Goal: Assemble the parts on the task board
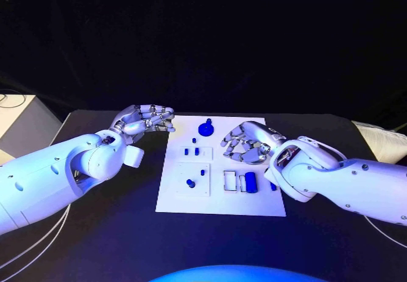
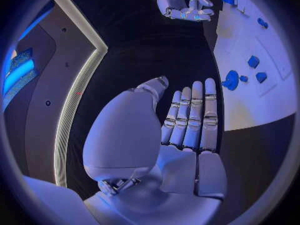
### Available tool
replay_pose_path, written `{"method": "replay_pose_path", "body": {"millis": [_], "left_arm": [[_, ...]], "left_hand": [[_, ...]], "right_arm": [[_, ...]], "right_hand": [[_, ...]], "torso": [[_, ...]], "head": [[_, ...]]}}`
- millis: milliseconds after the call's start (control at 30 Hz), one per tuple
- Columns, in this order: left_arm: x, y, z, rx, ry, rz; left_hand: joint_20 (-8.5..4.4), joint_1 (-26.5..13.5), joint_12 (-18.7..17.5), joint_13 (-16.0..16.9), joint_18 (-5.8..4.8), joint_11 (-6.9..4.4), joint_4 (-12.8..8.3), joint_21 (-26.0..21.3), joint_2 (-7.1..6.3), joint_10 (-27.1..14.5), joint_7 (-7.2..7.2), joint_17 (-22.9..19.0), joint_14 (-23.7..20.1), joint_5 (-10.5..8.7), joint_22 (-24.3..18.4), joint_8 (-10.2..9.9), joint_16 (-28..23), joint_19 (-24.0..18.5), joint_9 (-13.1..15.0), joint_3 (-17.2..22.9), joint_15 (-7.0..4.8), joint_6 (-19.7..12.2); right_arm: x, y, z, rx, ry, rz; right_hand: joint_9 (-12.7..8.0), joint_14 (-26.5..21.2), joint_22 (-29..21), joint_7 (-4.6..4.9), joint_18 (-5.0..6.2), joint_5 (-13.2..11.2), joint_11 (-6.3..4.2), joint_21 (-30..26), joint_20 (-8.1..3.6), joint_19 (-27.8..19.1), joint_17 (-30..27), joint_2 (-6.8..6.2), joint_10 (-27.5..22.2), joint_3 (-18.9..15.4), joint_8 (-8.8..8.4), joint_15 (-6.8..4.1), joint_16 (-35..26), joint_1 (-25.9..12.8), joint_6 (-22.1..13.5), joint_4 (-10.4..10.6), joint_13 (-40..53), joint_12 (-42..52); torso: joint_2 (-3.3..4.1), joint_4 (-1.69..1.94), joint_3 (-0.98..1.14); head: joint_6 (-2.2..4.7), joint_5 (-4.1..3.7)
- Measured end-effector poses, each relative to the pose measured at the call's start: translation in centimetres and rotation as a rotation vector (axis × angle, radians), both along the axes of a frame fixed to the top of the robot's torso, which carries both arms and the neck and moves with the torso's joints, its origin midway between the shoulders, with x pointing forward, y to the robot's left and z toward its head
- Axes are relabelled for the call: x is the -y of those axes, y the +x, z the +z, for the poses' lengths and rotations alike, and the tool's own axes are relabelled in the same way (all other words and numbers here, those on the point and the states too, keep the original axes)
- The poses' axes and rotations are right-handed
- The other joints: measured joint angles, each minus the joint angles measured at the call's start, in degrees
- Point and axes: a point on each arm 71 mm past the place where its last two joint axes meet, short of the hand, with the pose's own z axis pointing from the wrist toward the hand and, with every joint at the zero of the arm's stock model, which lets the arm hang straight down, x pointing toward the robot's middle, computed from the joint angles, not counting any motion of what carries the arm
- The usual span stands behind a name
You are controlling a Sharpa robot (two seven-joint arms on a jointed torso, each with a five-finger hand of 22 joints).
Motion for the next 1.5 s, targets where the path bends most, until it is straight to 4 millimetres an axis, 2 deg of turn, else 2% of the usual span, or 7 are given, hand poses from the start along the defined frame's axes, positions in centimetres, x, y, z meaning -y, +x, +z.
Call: {"method": "replay_pose_path", "body": {"millis": [167, 267, 367, 433, 533, 1200, 1500], "left_arm": [[0.1, -0.5, -0.5, -0.012, -0.005, -0.006], [0.2, -0.9, -1.0, -0.024, -0.008, -0.010], [0.2, -1.4, -1.4, -0.035, -0.011, -0.014], [0.1, -1.7, -1.7, -0.040, -0.013, -0.016], [0.0, -2.0, -1.9, -0.044, -0.015, -0.016], [0.1, -2.5, -1.7, -0.039, -0.031, -0.023], [0.1, -2.5, -1.7, -0.040, -0.032, -0.022]], "left_hand": [[0.00, 0.0, 0.0, 0.0, 0.00, 0.00, 0.0, 0.0, 0.00, 0.0, 0.00, 0.0, 0.0, 0.00, 0.0, 0.0, 0.0, 0.0, 0.0, 0.0, 0.00, 0.0], [0.00, 0.0, 0.0, 0.0, 0.00, 0.00, 0.0, 0.0, 0.00, 0.0, 0.00, 0.1, 0.0, 0.00, 0.0, 0.0, 0.0, 0.0, 0.0, 0.0, 0.00, 0.0], [-0.18, 0.0, 0.0, 0.0, 0.00, 0.00, 0.0, 0.0, 0.00, 0.0, 0.00, 0.1, 0.0, 0.00, 0.0, 0.2, 0.0, 0.2, 0.0, 0.0, 0.00, 0.0], [-0.07, 0.0, 0.4, 0.1, -0.01, -0.30, 0.0, -0.4, 0.00, 1.2, -0.13, 0.3, 0.3, 0.00, -0.2, 0.4, -0.2, 0.3, 0.1, 0.0, -0.34, 0.1], [-0.19, 0.2, 0.4, 0.1, -0.01, -0.69, 0.2, -0.4, 0.22, 2.2, -0.43, 0.5, 0.4, 0.00, -0.3, 0.7, -0.2, 0.6, 0.1, -0.2, -0.43, 0.7], [-0.40, 0.2, 0.4, 0.1, -0.01, -0.94, 0.3, -0.5, 0.22, 3.2, -0.50, 0.6, 0.6, 0.00, -0.4, 0.8, -0.4, 0.8, 0.2, 0.0, -0.63, 0.9], [-0.40, 0.2, 0.4, 0.1, -0.01, -1.12, 0.5, -0.7, 0.22, 3.4, -0.50, 0.7, 0.6, 0.00, -0.4, 0.8, -0.4, 0.8, 0.2, -0.2, -0.63, 0.9]], "right_arm": [[3.3, 0.5, 0.0, -0.115, 0.007, -0.103], [4.7, 0.4, -0.4, -0.187, -0.014, -0.151], [6.1, 0.0, -0.9, -0.257, -0.048, -0.201], [6.7, -0.3, -1.1, -0.296, -0.074, -0.229], [7.5, -0.7, -1.5, -0.344, -0.113, -0.263], [7.5, -1.8, -4.9, -0.473, -0.245, -0.317], [6.3, -1.6, -5.8, -0.487, -0.244, -0.316]], "right_hand": [[1.2, 0.9, 5.2, -2.10, 0.00, 0.2, -1.30, 7.8, -1.89, 0.6, 5.9, -0.96, 6.9, -0.5, 2.06, -1.77, 3.1, -6.0, 1.0, -0.1, 9.1, 9.4], [3.7, 0.8, 8.3, -2.84, -1.38, 0.8, -3.56, 13.5, -2.50, 0.6, 11.2, -0.89, 6.7, -2.4, 5.21, -2.64, 5.9, -8.1, 0.5, -0.1, 42.6, 38.6], [6.6, 0.8, 8.7, -3.23, -2.53, 1.5, -3.36, 19.8, -2.50, 0.6, 20.1, 0.10, 10.0, -5.2, 8.61, -2.68, 10.2, -11.1, -0.4, 0.1, 67.1, 65.7], [8.2, 0.9, 8.7, -3.37, -2.69, 7.2, -3.71, 22.3, -2.49, 0.6, 21.4, 1.13, 11.4, -8.3, 10.46, -2.75, 12.1, -15.1, -0.6, 0.2, 69.4, 72.5], [9.8, 0.9, 8.7, -3.76, -2.69, 9.3, -3.78, 24.0, -2.49, 0.6, 21.6, 2.39, 11.6, -10.9, 12.23, -2.75, 13.4, -17.2, -0.4, 0.3, 69.8, 76.2], [13.8, 0.9, 8.6, -4.72, -2.68, 2.9, -4.22, 25.8, -2.87, 0.6, 21.6, 6.19, 11.7, -22.9, 15.09, -2.74, 14.2, -21.6, -1.3, 0.5, 69.8, 77.7], [14.1, 0.9, 8.6, -4.71, -3.56, 2.7, -4.22, 26.1, -2.87, 0.6, 21.6, 6.11, 11.7, -23.7, 15.33, -2.74, 14.4, -22.1, -1.3, 0.5, 69.8, 77.7]], "torso": [[-0.19, -0.28, 0.10], [-0.29, -0.41, 0.16], [-0.38, -0.54, 0.24], [-0.42, -0.60, 0.27], [-0.45, -0.65, 0.30], [-0.44, -0.70, 0.13], [-0.39, -0.57, 0.13]], "head": [[0.52, -1.45], [0.55, -2.38], [0.53, -3.15], [0.49, -3.52], [0.35, -4.11], [-0.66, -5.05], [-1.01, -5.10]]}}
